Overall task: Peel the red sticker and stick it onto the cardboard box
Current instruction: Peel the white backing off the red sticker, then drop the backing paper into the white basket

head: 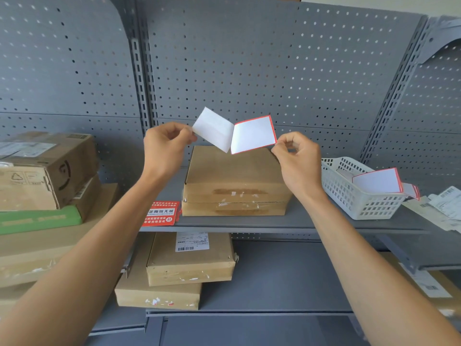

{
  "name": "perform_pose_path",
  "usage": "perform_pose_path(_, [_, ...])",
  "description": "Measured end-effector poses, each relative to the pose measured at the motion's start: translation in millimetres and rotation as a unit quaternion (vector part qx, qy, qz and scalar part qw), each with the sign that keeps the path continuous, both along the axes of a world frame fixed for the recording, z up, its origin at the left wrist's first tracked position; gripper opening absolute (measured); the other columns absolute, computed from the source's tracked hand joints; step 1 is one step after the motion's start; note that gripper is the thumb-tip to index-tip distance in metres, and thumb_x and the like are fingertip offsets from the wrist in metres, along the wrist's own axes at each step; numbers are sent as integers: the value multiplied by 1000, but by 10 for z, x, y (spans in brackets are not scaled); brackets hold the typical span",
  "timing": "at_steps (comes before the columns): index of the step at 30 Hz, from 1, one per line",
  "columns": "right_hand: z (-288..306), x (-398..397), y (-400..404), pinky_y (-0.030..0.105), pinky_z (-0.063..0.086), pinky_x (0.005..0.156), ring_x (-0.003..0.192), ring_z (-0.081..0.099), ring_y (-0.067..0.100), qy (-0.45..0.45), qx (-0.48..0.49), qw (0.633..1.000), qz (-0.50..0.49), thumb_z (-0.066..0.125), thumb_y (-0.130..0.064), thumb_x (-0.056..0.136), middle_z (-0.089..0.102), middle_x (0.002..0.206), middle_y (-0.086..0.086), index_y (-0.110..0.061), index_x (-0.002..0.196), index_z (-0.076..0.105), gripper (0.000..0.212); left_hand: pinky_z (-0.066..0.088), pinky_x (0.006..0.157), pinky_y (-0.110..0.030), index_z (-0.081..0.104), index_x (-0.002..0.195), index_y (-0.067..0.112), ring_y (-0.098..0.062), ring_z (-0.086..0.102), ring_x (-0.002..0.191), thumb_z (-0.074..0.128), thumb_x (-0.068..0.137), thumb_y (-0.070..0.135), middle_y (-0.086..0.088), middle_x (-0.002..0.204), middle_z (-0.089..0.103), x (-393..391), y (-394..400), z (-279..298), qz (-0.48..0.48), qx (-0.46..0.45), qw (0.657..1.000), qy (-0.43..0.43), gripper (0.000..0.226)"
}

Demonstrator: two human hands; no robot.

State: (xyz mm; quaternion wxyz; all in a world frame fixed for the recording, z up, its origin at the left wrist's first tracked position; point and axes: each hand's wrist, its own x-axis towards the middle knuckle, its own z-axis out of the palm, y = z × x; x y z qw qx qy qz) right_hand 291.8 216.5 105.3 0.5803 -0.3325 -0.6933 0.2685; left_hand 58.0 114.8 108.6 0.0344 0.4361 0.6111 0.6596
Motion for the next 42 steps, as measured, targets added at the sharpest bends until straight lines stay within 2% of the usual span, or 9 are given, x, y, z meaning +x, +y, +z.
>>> perform_pose_path(5, [14,74,51,17,46,70,68,56,-6,-2,-1,1000,-15,64,-9,80,65,72,-15,-23,72,63,17,52,77,-20,78,83,13,-19,74,88,60,92,19,2,87,79,-57,-3,-10,23,-1,1000,-10,21])
perform_pose_path(9, [14,156,99,17,46,69,68,56,-6,-6,2,1000,-27,64,-9,80,65,72,-15,-26,70,62,20,53,79,-21,78,85,15,-14,73,85,60,91,18,1,86,78,-47,-1,-10,32,7,999,-7,20])
perform_pose_path(16, [13,318,161,15,44,68,70,56,-4,-5,5,999,-39,64,-12,78,65,72,-15,-25,71,63,15,52,71,-14,77,81,15,-14,73,83,61,92,17,5,84,77,109,67,20,25,11,999,18,19])
perform_pose_path(22, [38,609,275,20,46,71,74,58,7,-6,3,998,-69,64,-8,80,65,74,-14,-18,76,66,11,58,81,-32,79,84,15,-14,74,86,61,90,21,9,83,77,319,194,67,-2,12,999,40,19])
perform_pose_path(29, [76,1203,409,21,49,74,74,60,2,-27,-7,990,-135,65,-9,82,68,77,-10,-8,81,72,7,55,84,-26,75,76,22,-11,72,89,61,90,20,10,84,77,770,484,103,-58,17,997,49,20])
perform_pose_path(32, [50,1449,455,20,48,71,69,58,0,-28,-17,986,-162,64,-9,82,66,73,-14,-10,78,71,8,57,85,-31,77,77,19,-13,72,89,61,88,19,9,84,78,1005,644,102,-86,21,995,51,19])
perform_pose_path(37, [-6,1813,492,13,46,65,63,57,-6,-38,-33,978,-202,65,-11,82,68,71,-13,-16,76,71,10,54,85,-26,74,72,21,-8,71,86,60,89,17,8,82,78,1386,867,67,-135,22,989,49,22])
perform_pose_path(39, [-34,1939,504,17,46,64,66,59,1,-54,-47,974,-216,63,-12,82,70,72,-8,-15,77,73,11,54,87,-26,73,71,20,-5,69,83,60,89,16,9,81,77,1503,944,43,-147,20,988,48,22])
perform_pose_path(42, [-77,2075,517,19,44,60,70,59,11,-81,-65,967,-230,61,-11,82,72,74,2,-11,78,74,13,56,89,-30,74,71,21,-11,71,86,59,88,15,8,80,77,1629,1014,10,-165,17,985,46,23])
